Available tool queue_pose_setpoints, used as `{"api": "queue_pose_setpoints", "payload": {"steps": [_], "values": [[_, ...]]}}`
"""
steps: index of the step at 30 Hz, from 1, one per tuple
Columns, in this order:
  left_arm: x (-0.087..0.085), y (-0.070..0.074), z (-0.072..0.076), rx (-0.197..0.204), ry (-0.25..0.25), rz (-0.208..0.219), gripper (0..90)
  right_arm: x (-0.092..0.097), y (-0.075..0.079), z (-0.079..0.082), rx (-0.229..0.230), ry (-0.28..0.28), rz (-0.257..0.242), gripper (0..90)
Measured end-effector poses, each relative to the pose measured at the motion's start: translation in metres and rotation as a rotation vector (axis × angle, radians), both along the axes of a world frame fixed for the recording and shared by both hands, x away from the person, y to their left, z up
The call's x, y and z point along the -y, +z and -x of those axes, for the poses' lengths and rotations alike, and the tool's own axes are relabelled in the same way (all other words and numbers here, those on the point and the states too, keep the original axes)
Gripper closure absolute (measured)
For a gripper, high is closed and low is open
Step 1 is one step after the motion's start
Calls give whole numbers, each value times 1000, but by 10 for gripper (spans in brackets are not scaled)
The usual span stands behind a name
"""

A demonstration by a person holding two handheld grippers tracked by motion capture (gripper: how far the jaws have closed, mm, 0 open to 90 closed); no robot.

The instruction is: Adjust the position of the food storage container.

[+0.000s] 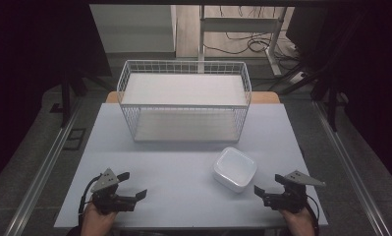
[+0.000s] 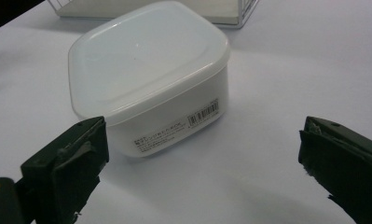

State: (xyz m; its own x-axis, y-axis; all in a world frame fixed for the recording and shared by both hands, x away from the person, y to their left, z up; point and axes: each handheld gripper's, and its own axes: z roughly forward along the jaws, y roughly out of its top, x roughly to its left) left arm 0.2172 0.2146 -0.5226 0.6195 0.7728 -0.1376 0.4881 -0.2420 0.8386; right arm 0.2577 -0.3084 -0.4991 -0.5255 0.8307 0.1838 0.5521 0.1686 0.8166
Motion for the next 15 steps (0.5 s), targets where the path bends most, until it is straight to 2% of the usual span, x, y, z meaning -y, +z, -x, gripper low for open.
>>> {"api": "queue_pose_setpoints", "payload": {"steps": [2, 3, 4, 7, 8, 11, 15], "values": [[5, -2, -1, -1, -10, -42, 59, -1, 0, 0, -2, 7, 2, 2], [5, -2, -1, -1, -10, -42, 57, -2, 0, 0, -3, 11, 2, 0], [11, -3, 0, 12, -24, -93, 57, -3, 0, 0, 6, 20, 9, 0], [13, -6, 0, 43, -37, -129, 45, -8, 0, 1, 15, 47, 49, 0], [13, -6, 0, 50, -38, -131, 43, -9, -1, 1, 13, 57, 57, 0], [11, -5, 0, 67, -39, -102, 36, -11, -1, 2, 12, 67, 70, 0], [10, -6, 0, 67, -37, -93, 32, -12, 0, 2, 4, 76, 71, 2]]}}
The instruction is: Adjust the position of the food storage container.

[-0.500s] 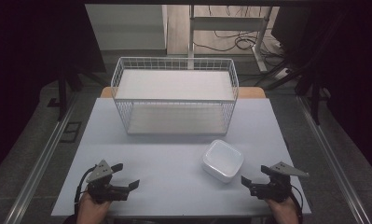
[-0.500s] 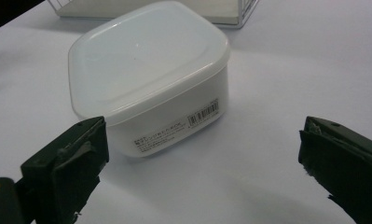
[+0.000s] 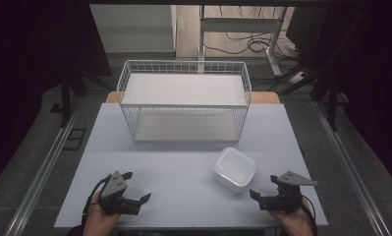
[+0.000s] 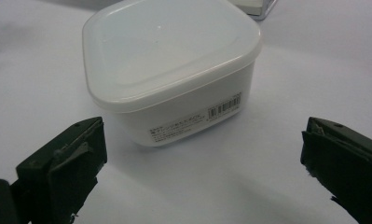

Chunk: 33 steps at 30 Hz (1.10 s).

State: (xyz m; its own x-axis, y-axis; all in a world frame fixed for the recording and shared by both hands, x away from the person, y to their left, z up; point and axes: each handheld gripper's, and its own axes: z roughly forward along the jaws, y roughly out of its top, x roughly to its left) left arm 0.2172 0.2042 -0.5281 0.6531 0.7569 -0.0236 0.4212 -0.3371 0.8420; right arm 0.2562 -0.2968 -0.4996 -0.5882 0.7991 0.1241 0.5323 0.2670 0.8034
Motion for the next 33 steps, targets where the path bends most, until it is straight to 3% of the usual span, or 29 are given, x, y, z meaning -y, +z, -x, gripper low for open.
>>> {"api": "queue_pose_setpoints", "payload": {"steps": [10, 18, 26, 33], "values": [[3, -2, -1, -8, -10, -24, 29, 1, 0, -2, -41, -8, 3, 108], [3, -4, -1, 4, -7, -45, 27, 1, 1, -3, -58, 1, 31, 272], [4, -4, -1, 14, -2, -59, 25, 2, 8, -9, -58, 50, 72, 638], [4, -5, -2, 17, 3, -62, 26, 6, 10, -20, -59, 40, 64, 803]]}}
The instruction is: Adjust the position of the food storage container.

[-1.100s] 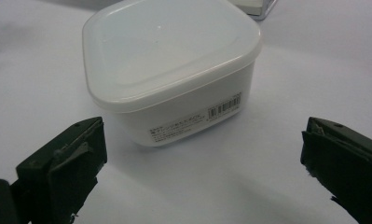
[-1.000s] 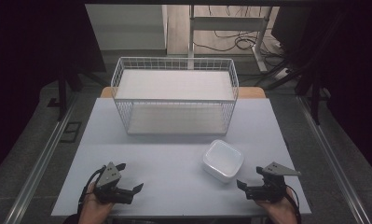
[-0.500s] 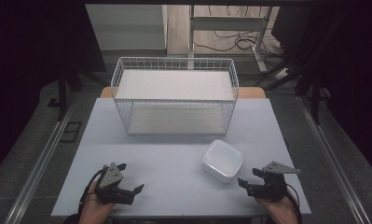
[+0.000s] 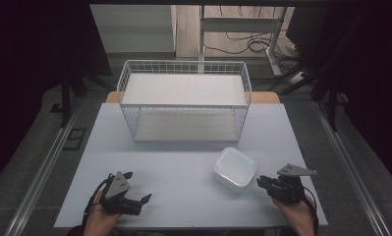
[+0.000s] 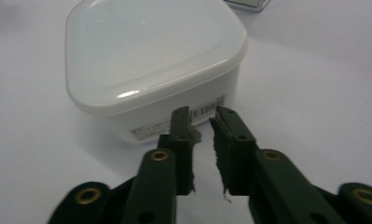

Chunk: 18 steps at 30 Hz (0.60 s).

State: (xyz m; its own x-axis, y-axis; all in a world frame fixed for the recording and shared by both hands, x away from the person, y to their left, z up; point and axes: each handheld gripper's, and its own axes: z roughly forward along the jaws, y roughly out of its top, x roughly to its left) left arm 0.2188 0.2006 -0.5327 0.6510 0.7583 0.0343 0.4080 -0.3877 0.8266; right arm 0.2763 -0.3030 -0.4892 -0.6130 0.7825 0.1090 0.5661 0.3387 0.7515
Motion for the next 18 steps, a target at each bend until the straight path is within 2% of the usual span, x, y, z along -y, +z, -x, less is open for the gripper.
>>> {"api": "queue_pose_setpoints", "payload": {"steps": [1, 3, 6, 9, 18], "values": [[0, 0, 0, 0, 0, -2, 26, 0, -1, -5, -12, -3, -11, 869], [0, 0, -1, 1, -1, -7, 26, -2, -1, -10, -10, -6, -11, 890], [1, -1, -1, 0, 2, -8, 25, -6, -3, -16, -22, -5, -16, 892], [1, -1, -1, 2, 6, -7, 25, -11, -5, -22, -29, -6, 10, 892], [2, -2, -2, -4, 10, -11, 26, -26, -7, -47, -12, -6, 37, 891]]}}
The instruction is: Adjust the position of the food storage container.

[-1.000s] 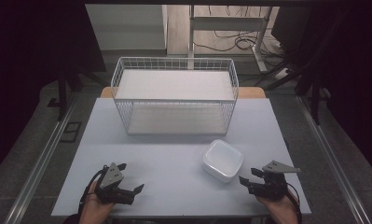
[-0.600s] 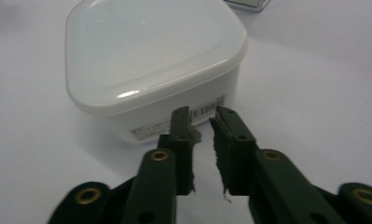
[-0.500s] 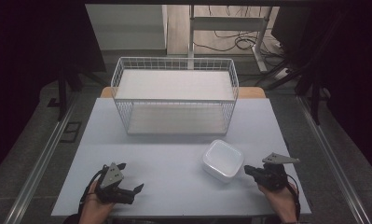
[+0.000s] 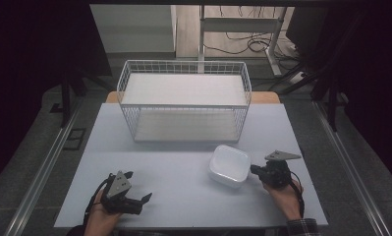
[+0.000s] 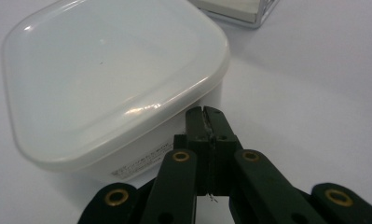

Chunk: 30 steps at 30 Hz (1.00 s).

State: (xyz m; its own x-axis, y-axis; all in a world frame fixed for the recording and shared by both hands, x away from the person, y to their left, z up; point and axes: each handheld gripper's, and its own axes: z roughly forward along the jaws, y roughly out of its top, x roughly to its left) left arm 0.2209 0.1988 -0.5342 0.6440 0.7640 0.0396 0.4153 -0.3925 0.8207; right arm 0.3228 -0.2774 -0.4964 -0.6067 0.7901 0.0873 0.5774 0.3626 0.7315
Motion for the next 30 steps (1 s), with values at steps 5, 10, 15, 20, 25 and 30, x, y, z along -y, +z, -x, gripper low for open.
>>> {"api": "queue_pose_setpoints", "payload": {"steps": [5, 10, 15, 20, 25, 30], "values": [[1, 0, -2, -51, 20, 47, 27, -12, -2, -15, 1, 13, 14, 890], [4, -1, -9, -85, 31, 71, 28, -22, -4, -23, -5, 35, 15, 889], [17, 1, -21, -85, 15, 42, 175, -29, -6, -26, -22, 52, -2, 887], [46, 8, -47, -117, -48, 22, 523, -42, -9, -28, -37, 84, -7, 887], [63, 14, -70, -123, -69, 26, 819, -52, -9, -28, -44, 111, -9, 886], [73, 12, -100, -129, -40, 62, 898, -73, -12, -30, -50, 153, -2, 886]]}}
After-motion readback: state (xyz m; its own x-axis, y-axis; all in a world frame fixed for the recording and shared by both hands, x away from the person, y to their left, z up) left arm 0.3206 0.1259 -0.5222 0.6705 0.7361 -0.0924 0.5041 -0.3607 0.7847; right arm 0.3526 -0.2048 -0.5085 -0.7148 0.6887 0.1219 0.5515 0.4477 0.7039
